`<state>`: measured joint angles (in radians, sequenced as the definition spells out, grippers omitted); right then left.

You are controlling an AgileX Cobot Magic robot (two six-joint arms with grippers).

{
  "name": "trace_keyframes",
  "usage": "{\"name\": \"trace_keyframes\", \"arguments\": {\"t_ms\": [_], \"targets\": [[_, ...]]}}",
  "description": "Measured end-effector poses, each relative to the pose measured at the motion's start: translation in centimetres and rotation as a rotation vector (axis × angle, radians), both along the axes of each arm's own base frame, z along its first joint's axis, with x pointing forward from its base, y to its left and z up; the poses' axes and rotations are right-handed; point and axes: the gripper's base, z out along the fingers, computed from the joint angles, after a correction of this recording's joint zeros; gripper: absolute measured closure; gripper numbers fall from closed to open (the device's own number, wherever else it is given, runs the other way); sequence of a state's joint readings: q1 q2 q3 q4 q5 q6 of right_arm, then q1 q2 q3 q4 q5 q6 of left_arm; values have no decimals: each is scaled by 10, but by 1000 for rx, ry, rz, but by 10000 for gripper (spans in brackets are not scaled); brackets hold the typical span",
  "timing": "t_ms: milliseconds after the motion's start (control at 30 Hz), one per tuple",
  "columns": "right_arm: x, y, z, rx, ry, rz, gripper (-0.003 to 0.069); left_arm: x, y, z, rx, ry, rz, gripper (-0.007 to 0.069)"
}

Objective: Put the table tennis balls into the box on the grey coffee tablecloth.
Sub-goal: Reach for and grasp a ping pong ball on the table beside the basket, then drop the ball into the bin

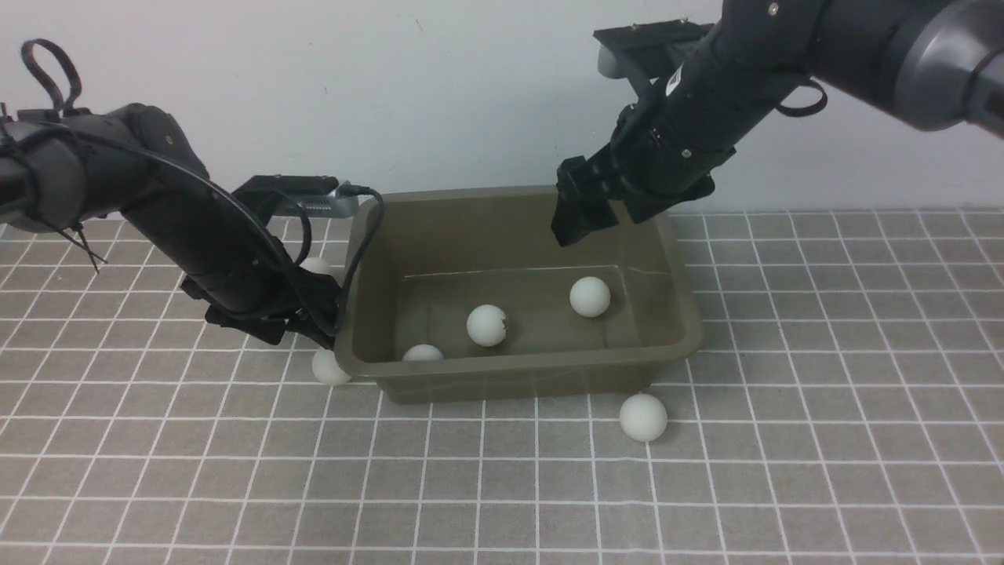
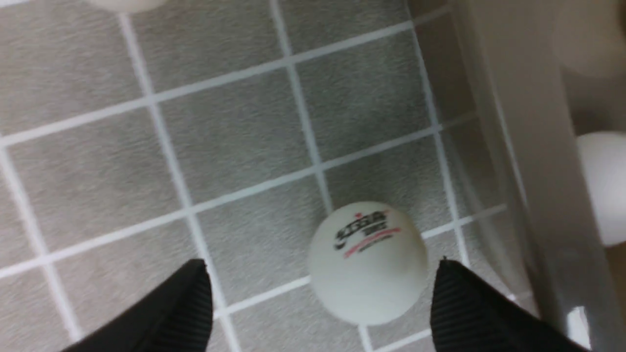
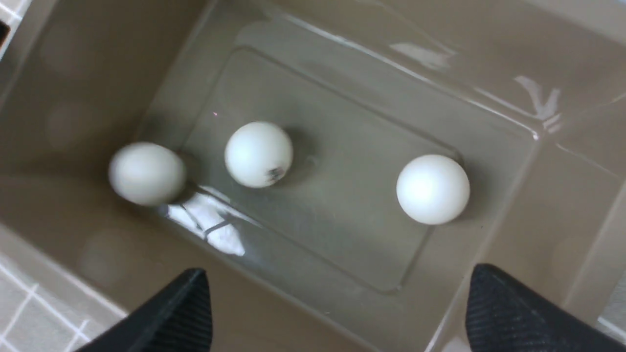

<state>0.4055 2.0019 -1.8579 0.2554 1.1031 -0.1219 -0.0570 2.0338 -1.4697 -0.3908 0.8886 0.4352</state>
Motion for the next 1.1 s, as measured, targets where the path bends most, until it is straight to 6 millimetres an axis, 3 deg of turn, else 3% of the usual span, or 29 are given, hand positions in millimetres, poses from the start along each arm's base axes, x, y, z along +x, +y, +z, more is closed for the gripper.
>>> {"name": "trace_keyframes", "arguments": {"t_ms": [300,400,500,567,633,733,800,833,867,1000,1100], "targets": [[0,-4,-1,-49,-2,-4,45,3,-13,-19,-1,20,-10,81],[0,-5,-2,-60,9,-8,60,4,-13,-26,0,37,-2,154],[-1,-6,-3,-72,17,-10,85,4,-13,-30,0,49,-1,284],[-3,-8,-1,-94,21,-8,130,4,-12,-26,14,60,-21,279],[-5,-13,3,-108,27,-11,180,4,-8,-15,28,70,-31,279],[-9,-28,16,-137,22,-29,264,7,3,20,30,24,15,279],[-10,-47,30,-151,0,-73,353,9,9,60,8,-50,60,279],[-10,-49,31,-150,-4,-77,362,9,10,63,6,-56,61,279],[-10,-64,41,-143,-20,-115,427,8,9,90,-15,-104,57,279],[-27,-94,60,-108,-31,-183,609,8,-19,121,-63,-149,-26,279],[-50,-101,63,-86,-9,-188,659,13,-52,114,-74,-137,-103,279]]}}
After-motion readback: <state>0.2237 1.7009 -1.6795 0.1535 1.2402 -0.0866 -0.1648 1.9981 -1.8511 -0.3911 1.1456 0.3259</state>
